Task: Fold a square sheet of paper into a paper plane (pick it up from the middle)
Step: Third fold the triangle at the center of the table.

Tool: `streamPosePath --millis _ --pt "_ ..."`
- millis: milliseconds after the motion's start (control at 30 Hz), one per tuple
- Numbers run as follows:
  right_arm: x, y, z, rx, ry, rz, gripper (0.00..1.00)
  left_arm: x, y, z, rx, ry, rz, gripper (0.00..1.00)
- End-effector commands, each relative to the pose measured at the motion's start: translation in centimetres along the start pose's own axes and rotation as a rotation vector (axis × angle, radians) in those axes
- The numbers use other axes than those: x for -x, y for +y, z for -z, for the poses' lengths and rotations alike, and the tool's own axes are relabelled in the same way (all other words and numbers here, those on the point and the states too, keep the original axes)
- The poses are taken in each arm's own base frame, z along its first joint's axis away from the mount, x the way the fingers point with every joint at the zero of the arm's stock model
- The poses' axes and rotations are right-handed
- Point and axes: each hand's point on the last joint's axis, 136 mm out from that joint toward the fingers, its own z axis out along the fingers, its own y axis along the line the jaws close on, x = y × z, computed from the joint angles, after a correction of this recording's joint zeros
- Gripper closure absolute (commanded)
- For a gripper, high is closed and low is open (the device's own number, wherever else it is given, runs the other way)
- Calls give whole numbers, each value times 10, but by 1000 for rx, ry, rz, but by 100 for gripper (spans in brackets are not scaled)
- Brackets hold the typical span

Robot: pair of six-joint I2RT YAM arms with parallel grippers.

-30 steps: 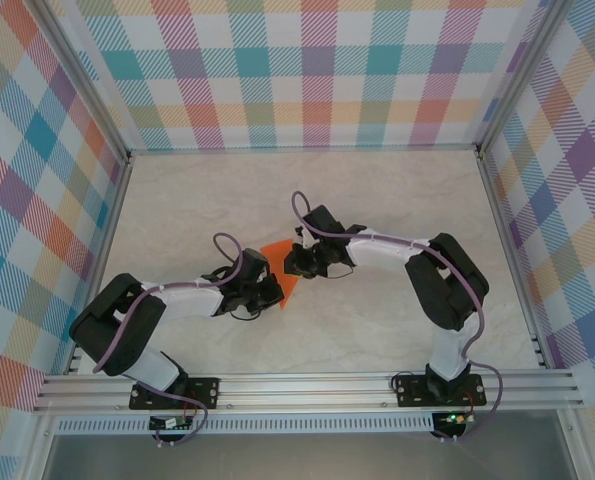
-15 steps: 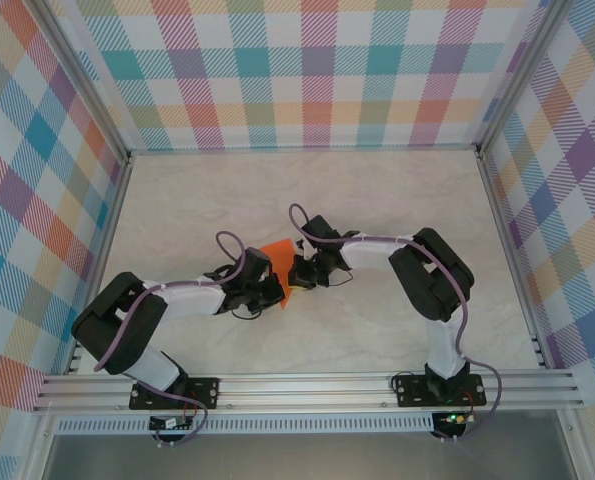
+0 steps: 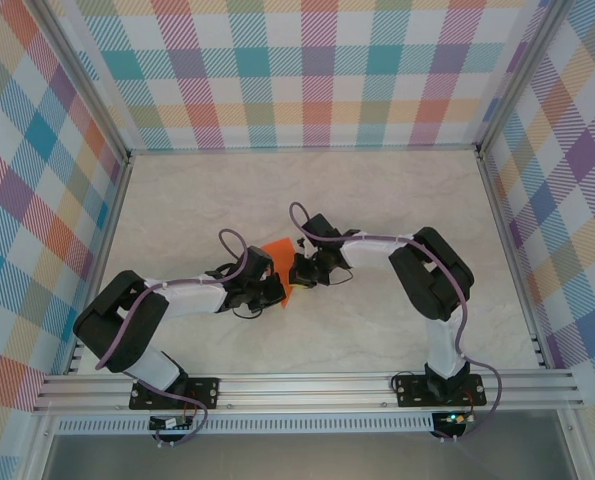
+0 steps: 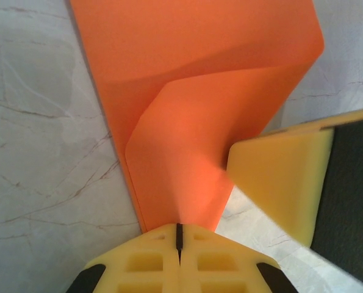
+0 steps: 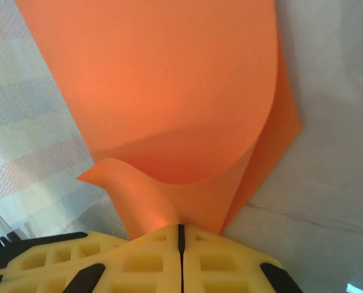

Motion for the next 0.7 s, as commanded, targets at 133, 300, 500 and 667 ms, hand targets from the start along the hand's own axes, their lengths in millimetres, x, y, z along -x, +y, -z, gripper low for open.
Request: streamPosePath --millis 133,300,500,667 --pt "33 -23 0 -57 -55 -14 94 -48 81 -9 288 162 4 100" --pt "45 -35 4 -79 -76 -25 94 -47 80 -8 285 159 3 100" --pt "66 -49 16 -74 -114 -44 94 -46 78 -5 281 151 -1 100" --pt "79 -46 30 -61 -147 -27 94 -44 75 -4 274 148 -4 100"
